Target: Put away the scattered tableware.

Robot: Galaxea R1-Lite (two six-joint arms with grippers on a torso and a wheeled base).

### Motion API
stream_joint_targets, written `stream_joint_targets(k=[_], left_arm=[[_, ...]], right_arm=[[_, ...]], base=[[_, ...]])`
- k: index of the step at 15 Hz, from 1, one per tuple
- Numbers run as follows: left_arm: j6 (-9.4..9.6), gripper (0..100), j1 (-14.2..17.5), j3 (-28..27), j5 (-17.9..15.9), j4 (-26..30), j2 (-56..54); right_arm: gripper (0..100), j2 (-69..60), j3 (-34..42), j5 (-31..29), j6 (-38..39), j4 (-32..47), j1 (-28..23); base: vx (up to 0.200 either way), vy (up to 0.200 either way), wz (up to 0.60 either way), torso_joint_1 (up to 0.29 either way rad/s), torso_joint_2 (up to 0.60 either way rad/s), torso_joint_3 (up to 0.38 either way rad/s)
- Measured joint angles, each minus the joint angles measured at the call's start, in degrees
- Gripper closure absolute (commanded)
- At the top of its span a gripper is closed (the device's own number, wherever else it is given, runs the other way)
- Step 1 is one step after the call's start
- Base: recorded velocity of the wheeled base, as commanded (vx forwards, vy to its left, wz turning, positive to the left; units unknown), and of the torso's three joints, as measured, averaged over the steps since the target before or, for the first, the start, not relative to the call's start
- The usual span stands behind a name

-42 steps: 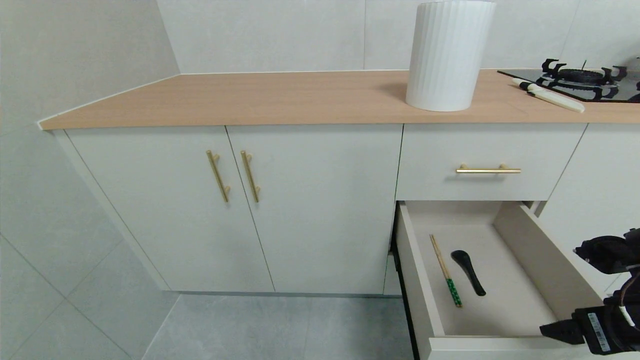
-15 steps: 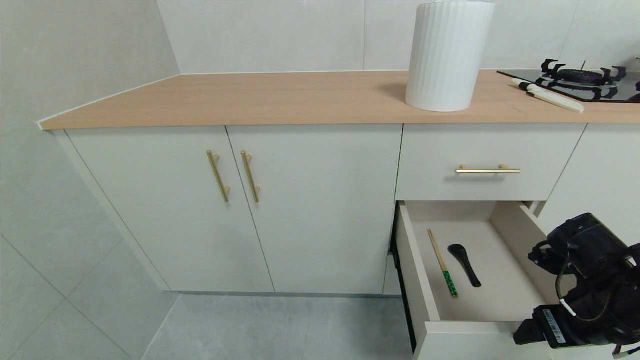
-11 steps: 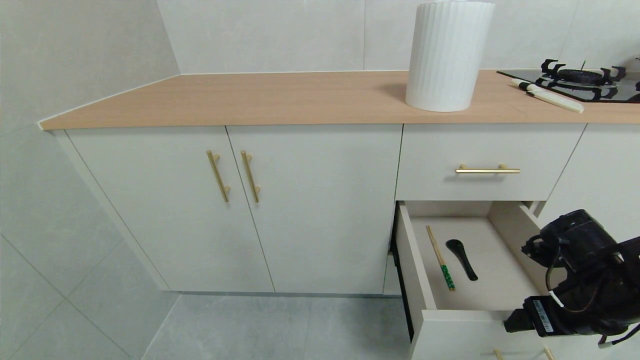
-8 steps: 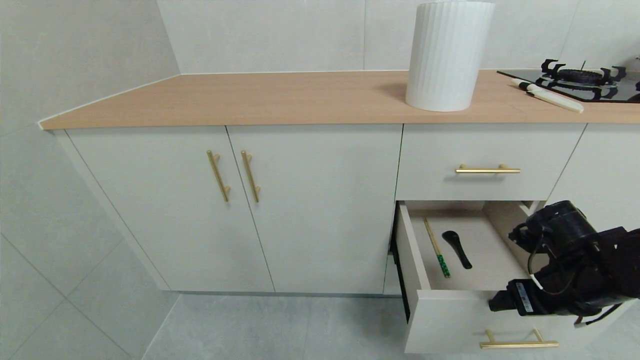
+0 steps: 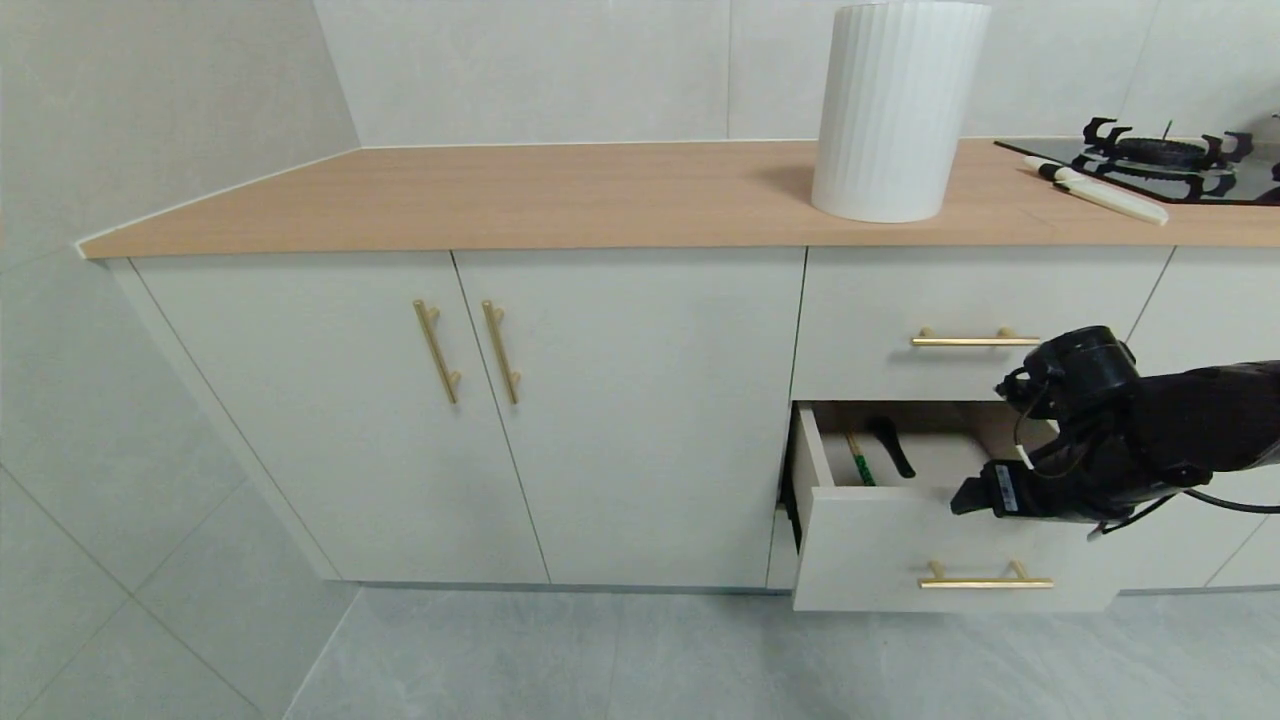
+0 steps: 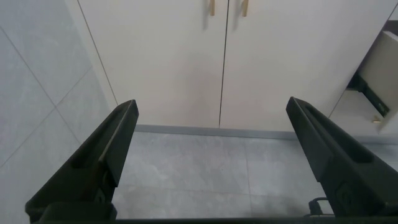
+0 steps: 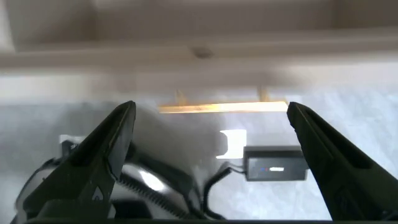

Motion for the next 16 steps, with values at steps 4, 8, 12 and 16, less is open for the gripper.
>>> stream_joint_targets(k=[4, 8, 12, 16], left_arm=[[0.0, 0, 0.0, 0.0, 0.0, 0.0, 0.0], [0.0, 0, 0.0, 0.0, 0.0, 0.0, 0.0], [0.02, 0, 0.0, 0.0, 0.0, 0.0, 0.0], [0.0, 0, 0.0, 0.0, 0.0, 0.0, 0.0]], right_arm=[[0, 2.9, -0.7, -0.5, -0.4, -3.3, -1.3], [0, 5.5, 0.6, -0.7, -0.4, -11.7, -2.0], [0, 7.7, 4.0, -0.9, -0.5, -22.3, -2.0], [0, 9.0, 5.4, -1.9, -0.5, -27.2, -2.0]], base=[[0.0, 0.0, 0.0, 0.0, 0.0, 0.0], [0.0, 0.0, 0.0, 0.0, 0.0, 0.0], [0.0, 0.0, 0.0, 0.0, 0.0, 0.0], [0.0, 0.0, 0.0, 0.0, 0.0, 0.0]])
